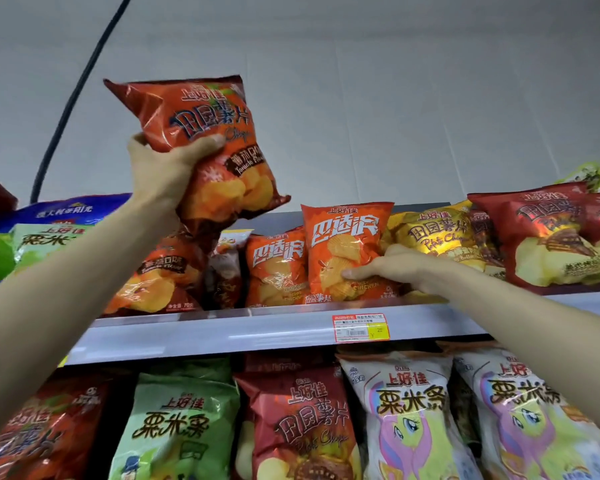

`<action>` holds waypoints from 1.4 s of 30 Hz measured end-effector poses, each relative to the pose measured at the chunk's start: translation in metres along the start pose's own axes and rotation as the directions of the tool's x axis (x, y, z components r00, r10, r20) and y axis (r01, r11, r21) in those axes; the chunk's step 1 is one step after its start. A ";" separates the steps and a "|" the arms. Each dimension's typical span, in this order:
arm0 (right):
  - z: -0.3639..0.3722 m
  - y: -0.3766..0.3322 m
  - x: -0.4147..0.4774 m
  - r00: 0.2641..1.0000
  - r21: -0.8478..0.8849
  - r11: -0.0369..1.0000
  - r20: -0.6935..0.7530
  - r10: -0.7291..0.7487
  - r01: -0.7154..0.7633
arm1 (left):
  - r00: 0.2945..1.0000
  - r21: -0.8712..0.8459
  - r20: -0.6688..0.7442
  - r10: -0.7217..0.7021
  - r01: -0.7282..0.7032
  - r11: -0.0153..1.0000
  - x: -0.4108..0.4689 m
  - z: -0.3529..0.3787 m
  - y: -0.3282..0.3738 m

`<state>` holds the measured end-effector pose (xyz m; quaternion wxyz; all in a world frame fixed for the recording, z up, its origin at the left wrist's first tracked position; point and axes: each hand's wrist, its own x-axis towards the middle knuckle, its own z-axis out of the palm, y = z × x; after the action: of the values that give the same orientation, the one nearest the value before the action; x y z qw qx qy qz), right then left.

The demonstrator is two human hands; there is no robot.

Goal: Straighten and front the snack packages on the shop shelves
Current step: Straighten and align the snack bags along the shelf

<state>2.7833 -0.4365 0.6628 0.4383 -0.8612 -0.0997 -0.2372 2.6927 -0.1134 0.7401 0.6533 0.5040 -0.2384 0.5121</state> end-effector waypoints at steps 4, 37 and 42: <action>0.033 -0.030 0.007 0.995 -0.012 0.999 0.095 0.035 -0.034 | 1.000 0.031 0.012 -0.008 0.008 0.999 -0.002 -0.024 0.009; -0.024 0.021 -0.058 0.981 -0.228 0.964 -0.103 -0.164 0.137 | 0.851 0.280 0.466 -0.241 0.116 0.953 -0.101 0.146 -0.103; -0.022 0.032 -0.052 0.989 -0.459 0.887 -0.109 -0.103 0.041 | 0.759 0.675 0.556 -0.339 -0.175 0.717 -0.102 0.138 -0.112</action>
<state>2.7435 -0.4714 0.6261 0.2207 -0.9182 -0.0443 -0.3258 2.7861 -0.2778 0.6615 0.3165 0.8650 -0.2148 0.3249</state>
